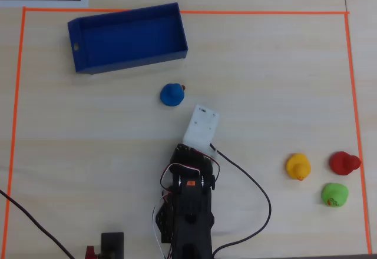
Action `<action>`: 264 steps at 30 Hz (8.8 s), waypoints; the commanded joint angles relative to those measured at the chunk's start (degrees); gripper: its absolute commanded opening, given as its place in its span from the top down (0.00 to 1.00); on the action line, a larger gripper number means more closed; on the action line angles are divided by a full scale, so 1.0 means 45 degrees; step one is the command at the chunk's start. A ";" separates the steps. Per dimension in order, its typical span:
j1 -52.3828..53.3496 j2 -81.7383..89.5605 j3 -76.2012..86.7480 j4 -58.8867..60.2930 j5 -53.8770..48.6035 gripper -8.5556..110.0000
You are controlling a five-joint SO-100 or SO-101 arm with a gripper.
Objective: Grasp green duck and put it into box.
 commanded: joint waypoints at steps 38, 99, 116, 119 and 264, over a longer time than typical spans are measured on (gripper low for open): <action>1.4160 -1.5801 -1.8906 -0.7031 -0.1895 0.53; 1.9766 -2.0801 -1.4551 -1.2715 -0.4766 0.52; 1.9375 -2.1699 -1.3301 -1.4609 -0.4902 0.52; 1.9316 -2.2207 -1.3457 -1.4922 -0.4902 0.52; -0.3711 -1.9961 -1.8730 -0.8340 0.5684 0.93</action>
